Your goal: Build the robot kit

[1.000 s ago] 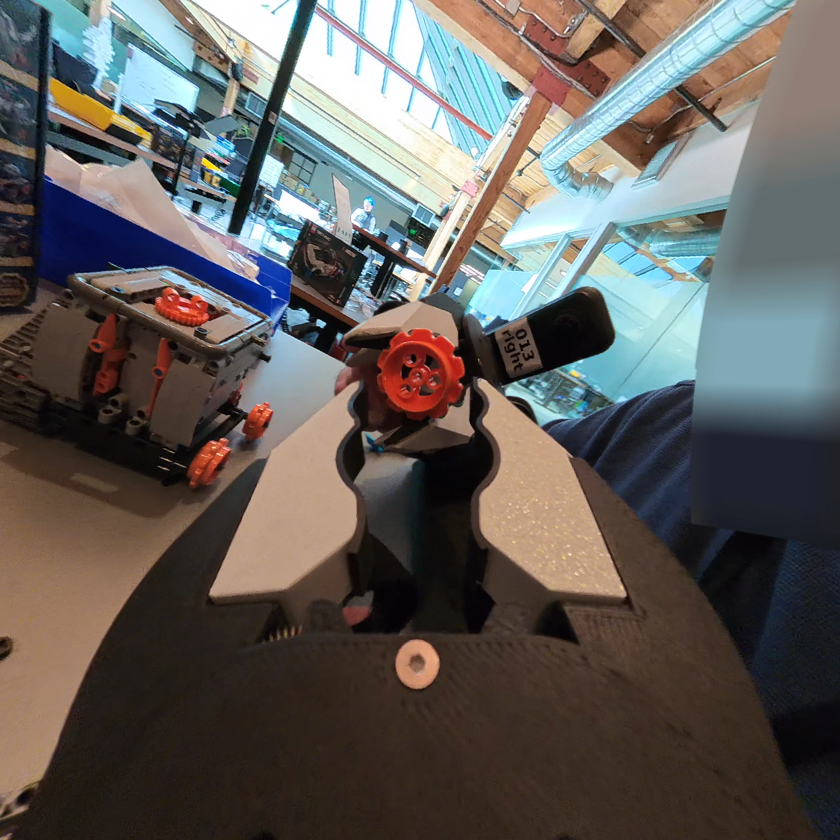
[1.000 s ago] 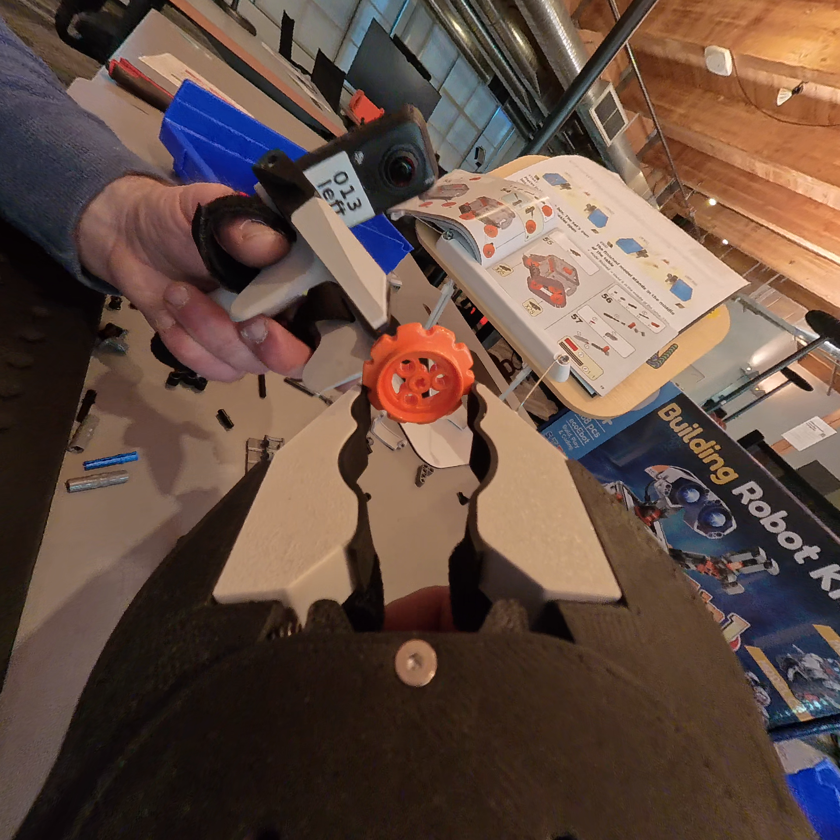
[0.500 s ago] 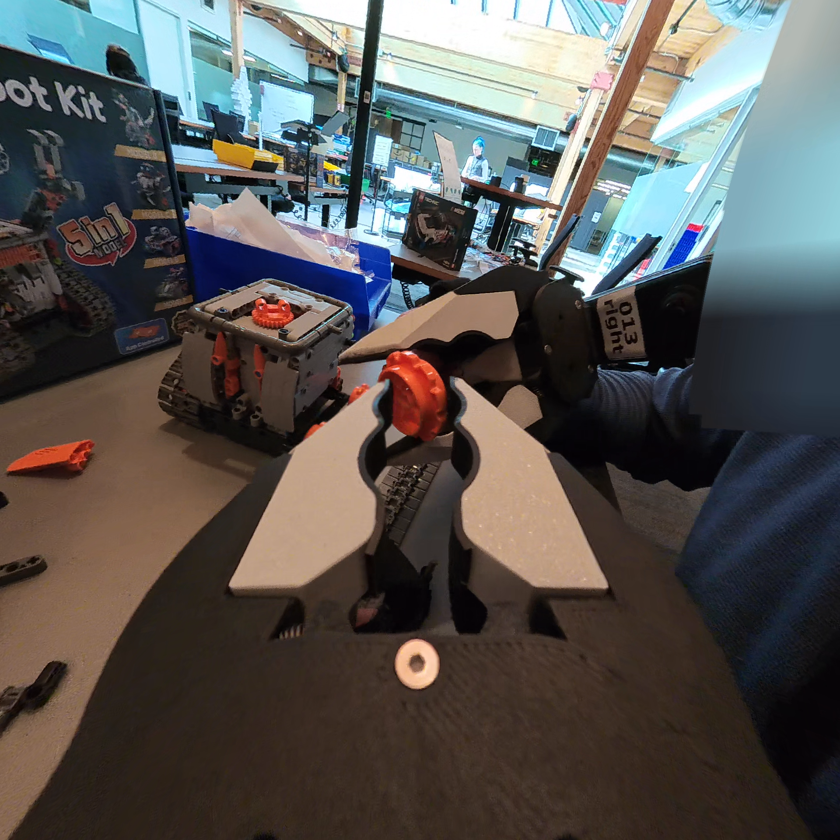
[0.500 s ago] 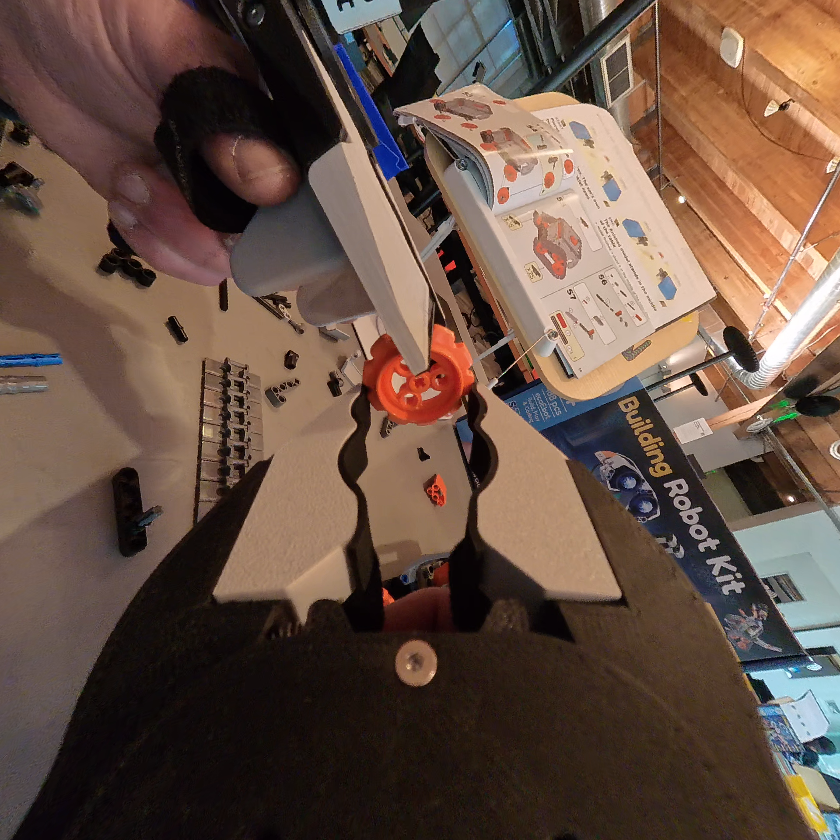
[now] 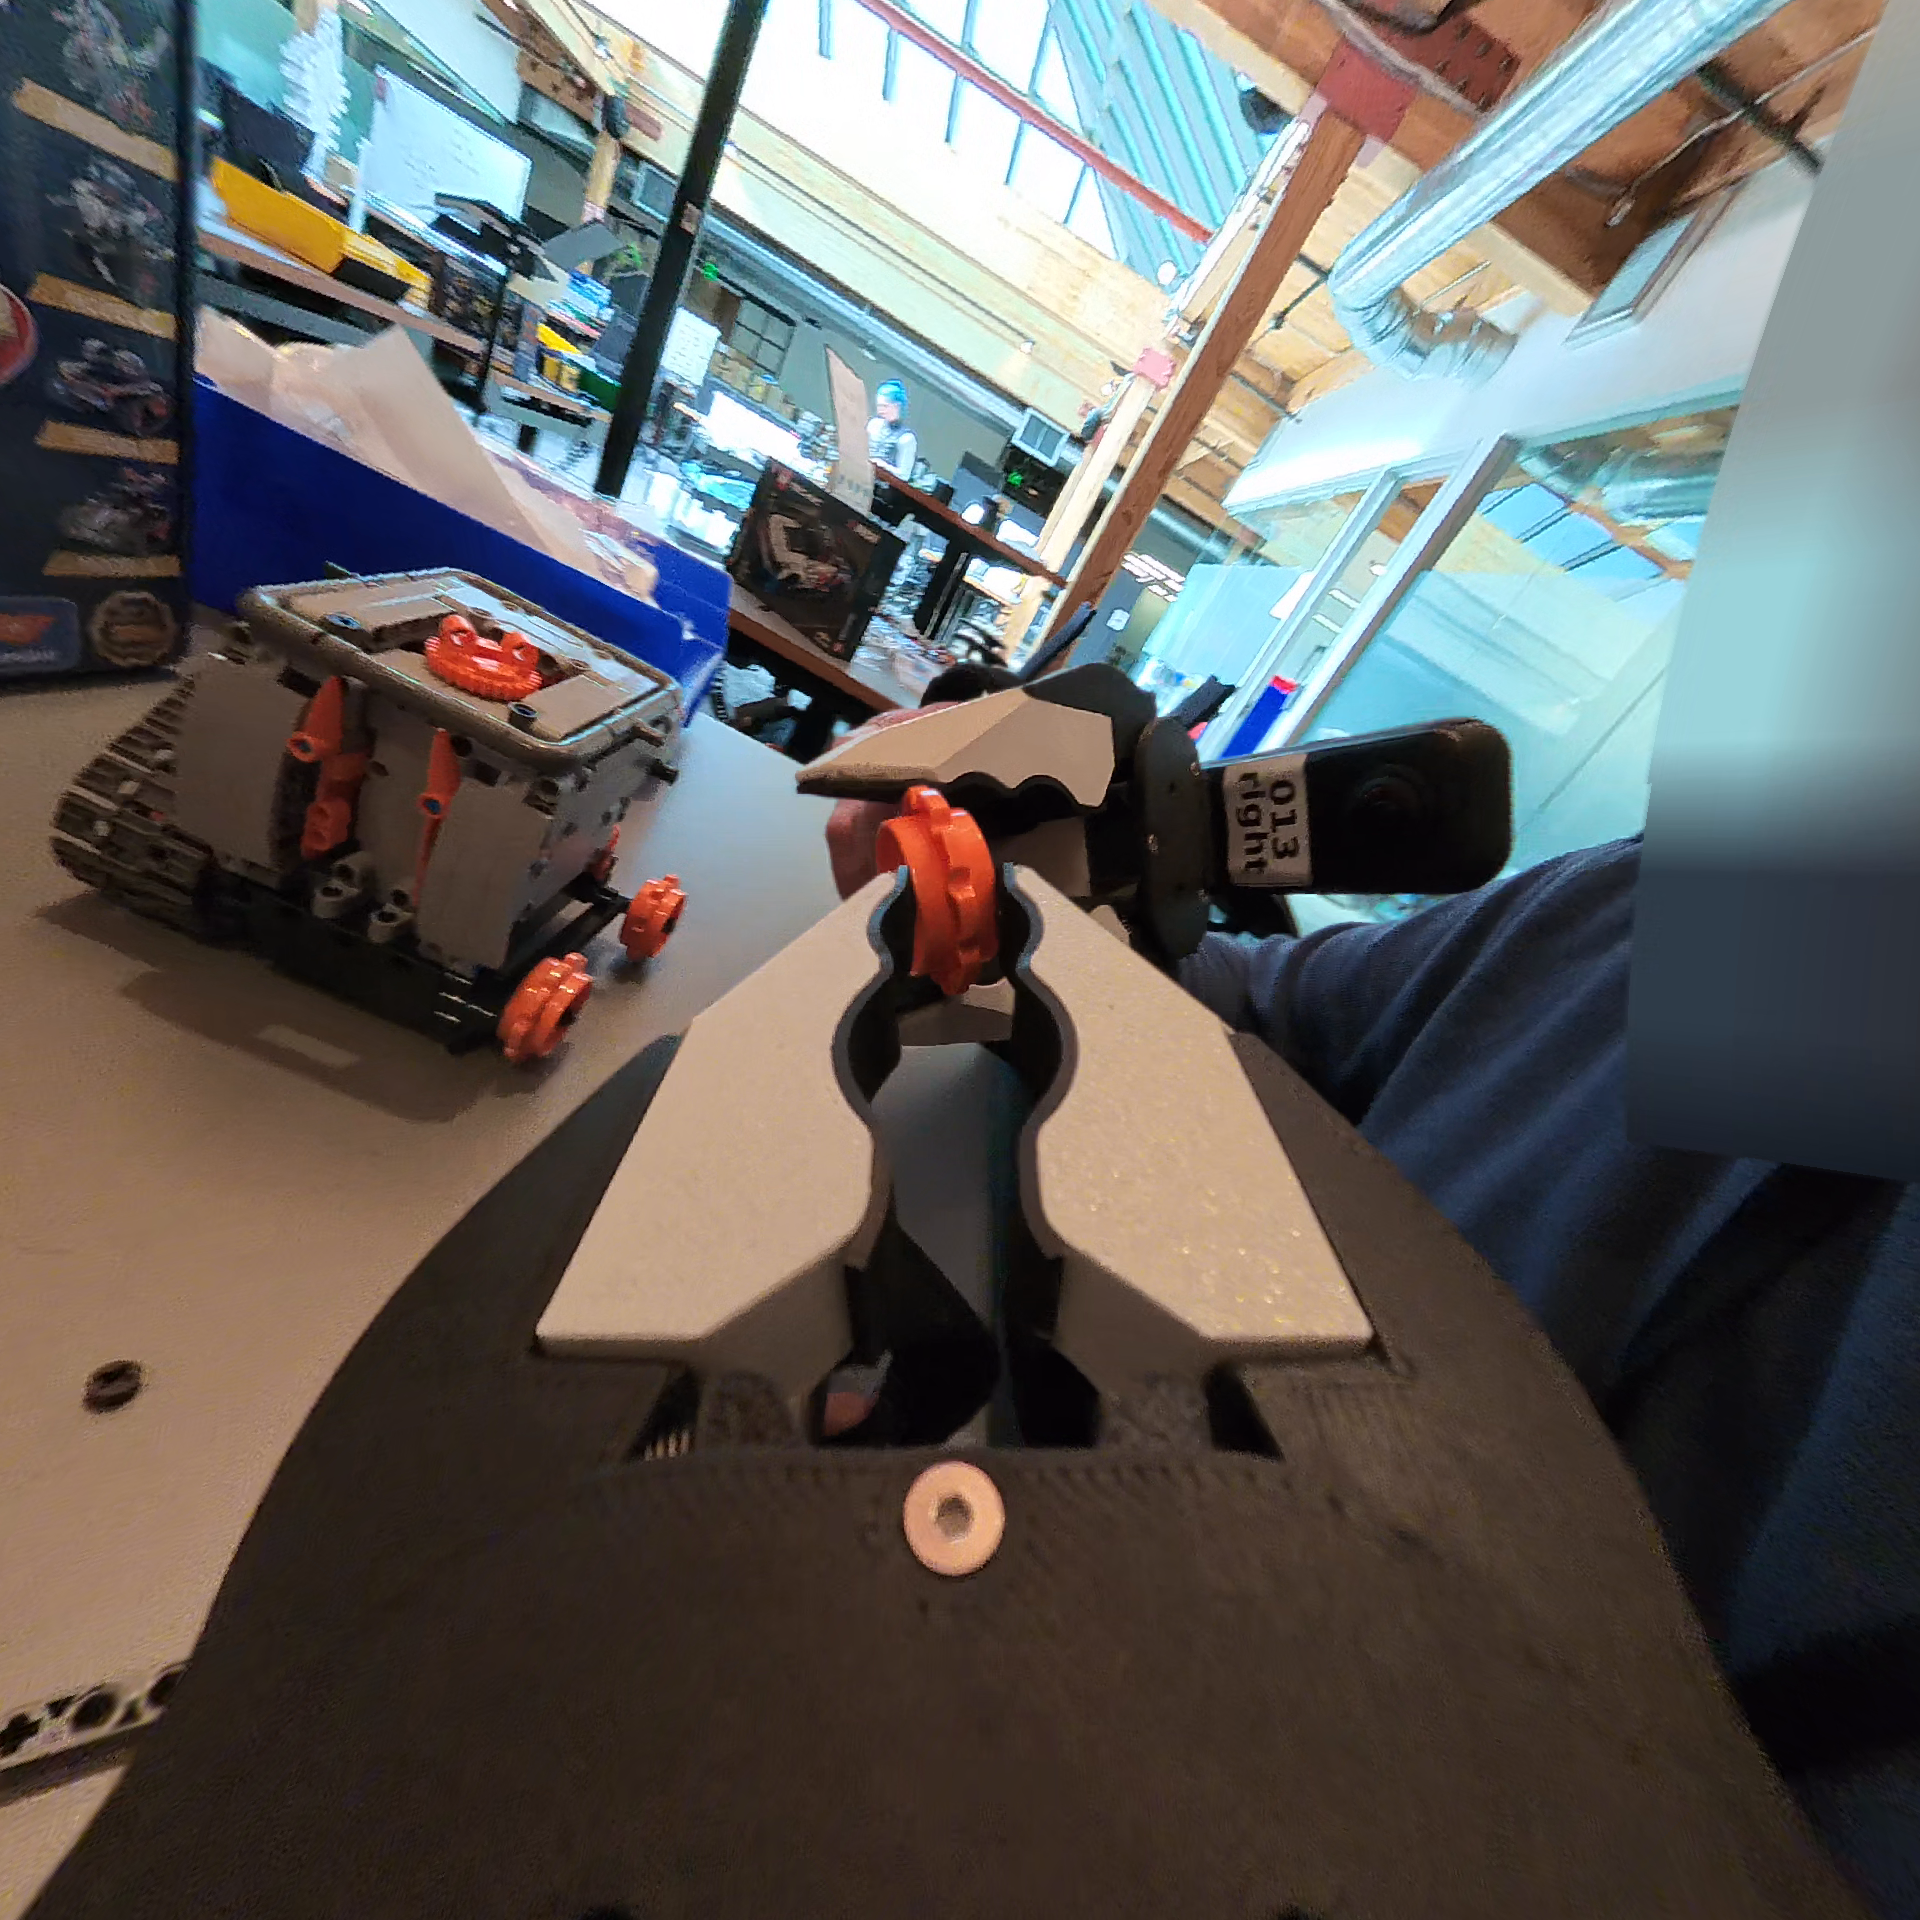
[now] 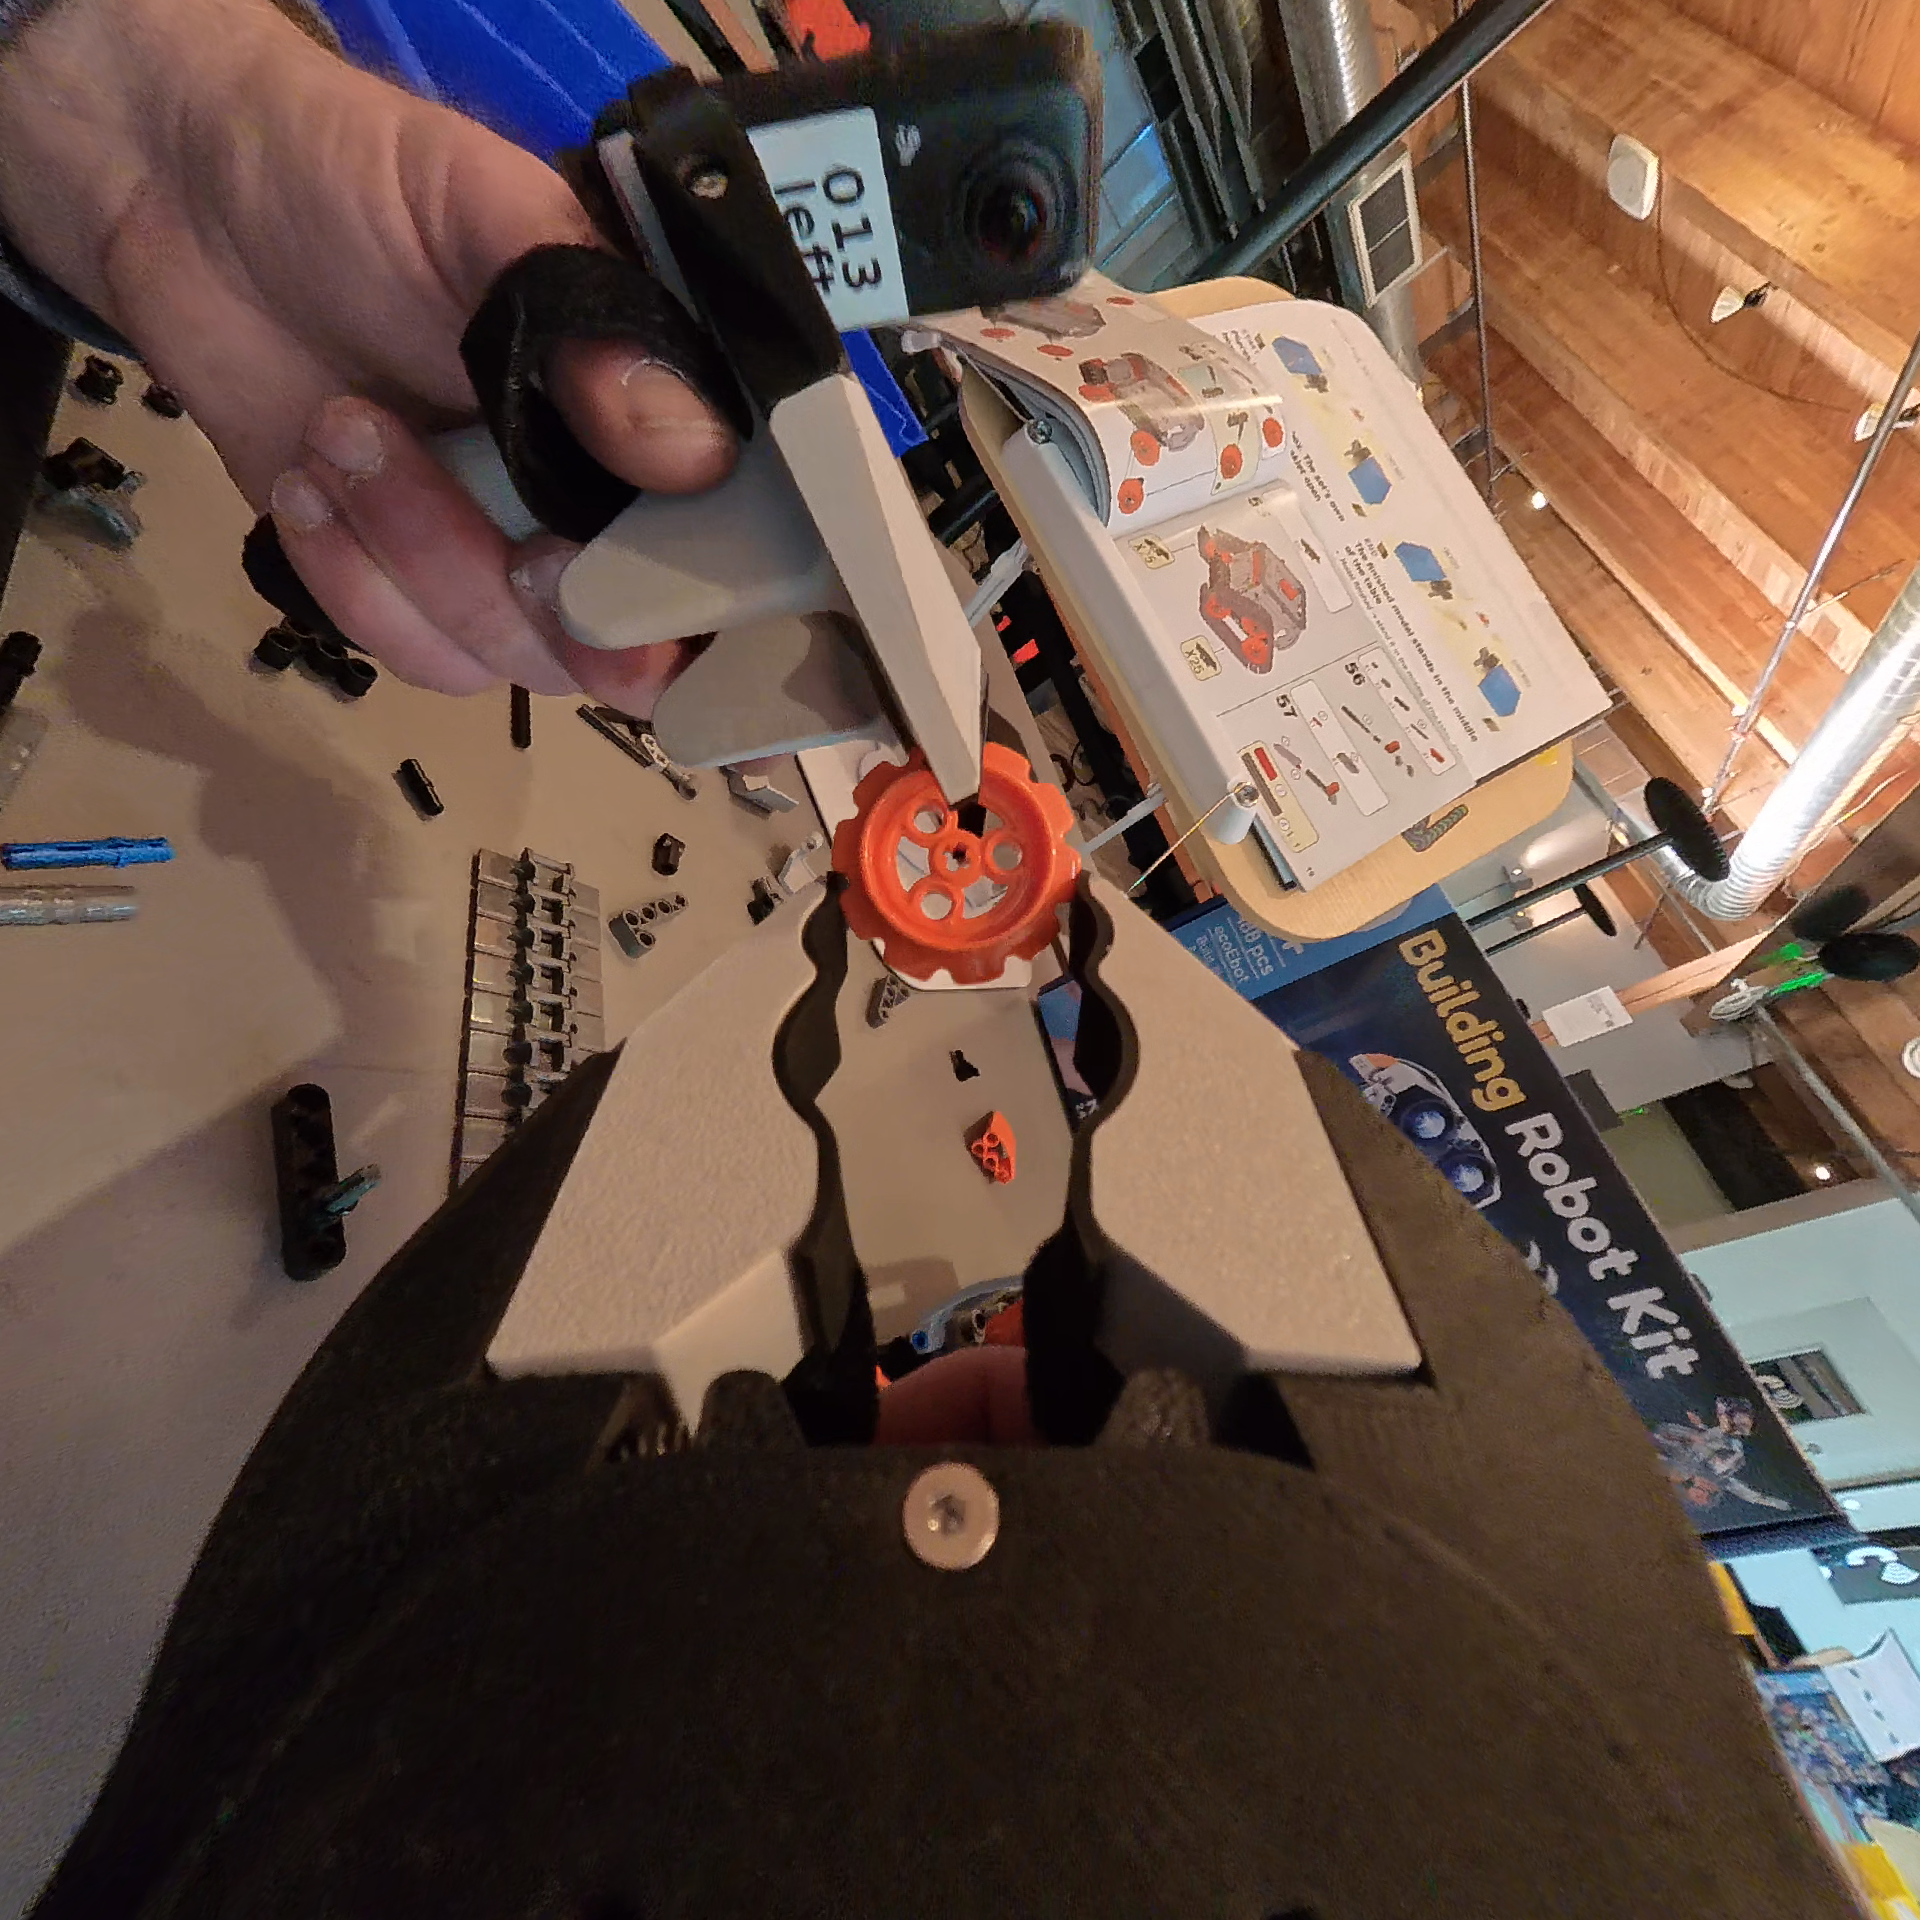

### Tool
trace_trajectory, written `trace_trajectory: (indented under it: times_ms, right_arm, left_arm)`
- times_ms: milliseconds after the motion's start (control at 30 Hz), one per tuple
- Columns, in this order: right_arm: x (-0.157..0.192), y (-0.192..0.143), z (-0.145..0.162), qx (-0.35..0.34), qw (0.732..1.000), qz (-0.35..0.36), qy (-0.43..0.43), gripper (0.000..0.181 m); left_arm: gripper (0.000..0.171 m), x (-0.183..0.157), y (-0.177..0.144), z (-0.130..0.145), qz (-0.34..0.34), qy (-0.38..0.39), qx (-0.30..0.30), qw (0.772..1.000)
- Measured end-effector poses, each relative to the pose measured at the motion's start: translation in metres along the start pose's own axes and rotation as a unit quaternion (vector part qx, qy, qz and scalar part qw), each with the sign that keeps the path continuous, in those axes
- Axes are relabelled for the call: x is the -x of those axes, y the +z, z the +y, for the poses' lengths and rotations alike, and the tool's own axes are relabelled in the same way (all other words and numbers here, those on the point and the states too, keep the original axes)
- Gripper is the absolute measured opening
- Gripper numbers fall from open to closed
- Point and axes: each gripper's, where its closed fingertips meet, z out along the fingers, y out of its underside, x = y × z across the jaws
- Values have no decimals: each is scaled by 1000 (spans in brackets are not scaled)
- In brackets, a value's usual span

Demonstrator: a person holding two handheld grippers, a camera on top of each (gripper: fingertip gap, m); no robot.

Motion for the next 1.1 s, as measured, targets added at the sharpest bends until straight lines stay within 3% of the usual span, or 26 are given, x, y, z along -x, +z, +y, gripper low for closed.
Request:
trace_trajectory:
  times_ms: [267,633,733,867,1100]
  right_arm:
    - [4,-2,-1,-6,1000,-11,0,41]
    - [6,-2,4,8,999,-30,17,41]
    - [6,-2,6,12,999,-35,26,41]
    - [7,-2,9,20,999,-41,23,41]
    - [11,-3,12,33,997,-58,27,41]
  left_arm:
    - [14,2,-3,4,47,-55,7,997]
    - [15,6,-9,3,-12,33,44,998]
    - [4,11,-14,-3,-33,46,37,998]
    - [4,16,-17,-3,-57,70,45,995]
    - [26,14,-15,0,-71,97,67,991]
